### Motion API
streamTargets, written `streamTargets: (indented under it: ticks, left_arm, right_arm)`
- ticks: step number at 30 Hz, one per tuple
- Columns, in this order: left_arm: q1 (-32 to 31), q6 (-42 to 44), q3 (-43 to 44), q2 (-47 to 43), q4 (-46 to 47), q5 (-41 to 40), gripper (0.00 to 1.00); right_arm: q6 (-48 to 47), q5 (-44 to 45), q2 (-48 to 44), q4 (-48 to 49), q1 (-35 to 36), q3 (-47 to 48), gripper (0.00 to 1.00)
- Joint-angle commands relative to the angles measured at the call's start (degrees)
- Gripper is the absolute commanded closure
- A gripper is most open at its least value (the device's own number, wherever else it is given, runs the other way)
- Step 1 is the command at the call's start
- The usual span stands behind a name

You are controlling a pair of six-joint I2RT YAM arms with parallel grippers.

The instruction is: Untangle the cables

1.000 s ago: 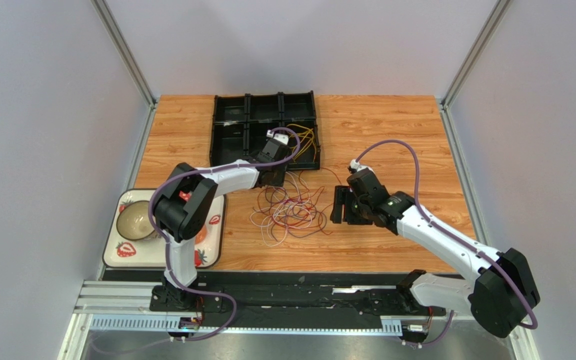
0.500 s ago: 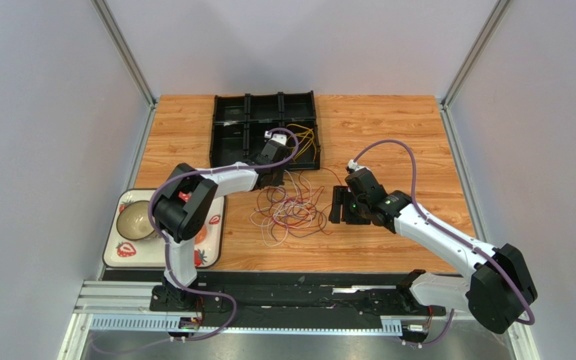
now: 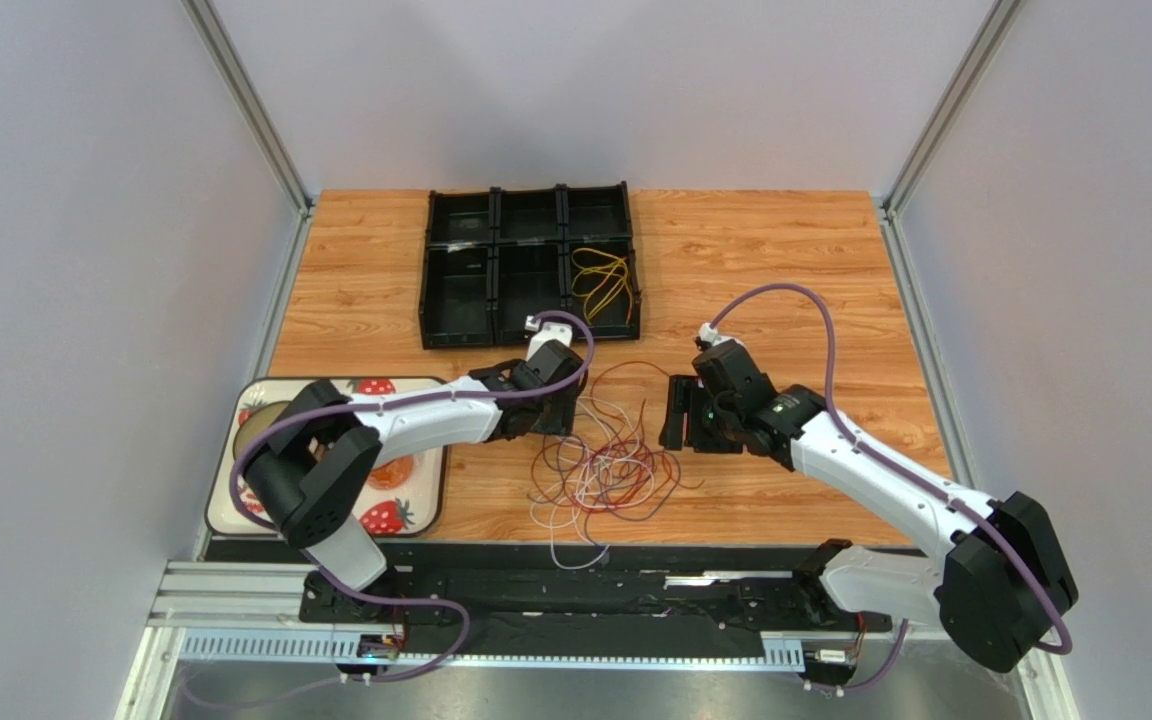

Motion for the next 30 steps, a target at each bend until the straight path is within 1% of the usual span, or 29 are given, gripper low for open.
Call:
streamTargets:
  ticks: [1,5,9,13,15,20,24,30]
  left_arm:
    - [0.7,0.0,0.9,-5.6,-3.4,-6.0,0.34]
    - [0.9,3.3,4.4,-5.0,-4.0,-6.6,0.32]
    - [1.5,4.9,6.6,-2.3,-3.7,-6.3,0.37]
    - [1.8,5.1,7.4,0.1,-3.2,-4.2,0.39]
    - [1.8,4.1,7.3,0.4,-3.7,-3.7,0.41]
    - [1.7,2.2,4.4,-2.3,-3.6,-2.9,0.41]
    - [1.7,2.7,2.8,-4.3,-3.2,-2.3,0.41]
    - [1.6,3.8,2.6,-2.7,-2.7,-1.2,0.44]
  right_arm:
    - [1.3,-0.8,-2.1,1.4,0.1,-0.6,0.37]
    - [1.4,-0.9,-3.6,0.9,0.1,-0.8,0.37]
    - [1.6,-0.6,-5.5,-0.3,0.1,-1.2,0.37]
    - [1.6,0.1,-6.5,-1.1,0.1,-1.9,0.37]
    - [1.6,0.4,-6.8,-1.2,0.1,-2.4,0.37]
    - [1.7,0.2,-6.3,-0.6,0.1,-2.9,0.37]
    - [1.6,-0.2,-5.2,0.1,0.1,-2.5,0.37]
    - [1.4,-0.6,-4.2,0.5,0.1,-2.3,0.37]
